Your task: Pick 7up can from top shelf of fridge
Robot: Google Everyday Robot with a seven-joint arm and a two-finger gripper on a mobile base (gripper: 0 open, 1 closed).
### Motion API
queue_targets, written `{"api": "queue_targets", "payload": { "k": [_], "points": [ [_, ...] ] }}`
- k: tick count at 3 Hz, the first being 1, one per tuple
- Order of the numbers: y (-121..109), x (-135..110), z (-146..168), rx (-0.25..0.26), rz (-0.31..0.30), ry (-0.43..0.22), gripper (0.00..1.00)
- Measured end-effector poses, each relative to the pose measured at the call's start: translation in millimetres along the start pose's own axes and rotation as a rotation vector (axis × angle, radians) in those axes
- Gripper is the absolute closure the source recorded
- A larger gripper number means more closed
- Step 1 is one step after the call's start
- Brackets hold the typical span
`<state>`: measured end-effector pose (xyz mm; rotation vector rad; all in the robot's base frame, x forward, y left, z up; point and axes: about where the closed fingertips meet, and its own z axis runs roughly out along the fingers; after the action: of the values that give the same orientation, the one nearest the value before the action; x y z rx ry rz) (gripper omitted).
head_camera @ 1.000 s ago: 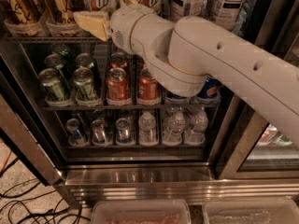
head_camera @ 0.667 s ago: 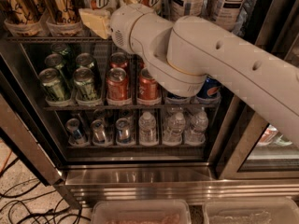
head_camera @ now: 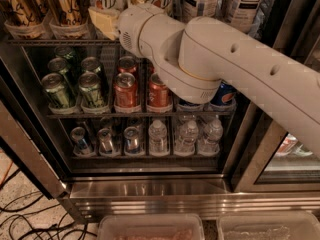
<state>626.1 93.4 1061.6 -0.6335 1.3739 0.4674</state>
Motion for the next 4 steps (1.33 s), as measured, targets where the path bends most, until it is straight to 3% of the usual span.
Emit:
{"api": "queue_targets", "payload": {
  "k": [1, 2, 4],
  "points": [
    [0.0, 0.0, 0.0, 0.0, 0.0, 0.0, 1.0],
    [0.0, -0.1, 0.0, 0.0, 0.0, 0.0, 1.0],
    [-0.5, -24.9, -5.9, -0.015, -0.04, -0.072, 1.0]
  ]
}}
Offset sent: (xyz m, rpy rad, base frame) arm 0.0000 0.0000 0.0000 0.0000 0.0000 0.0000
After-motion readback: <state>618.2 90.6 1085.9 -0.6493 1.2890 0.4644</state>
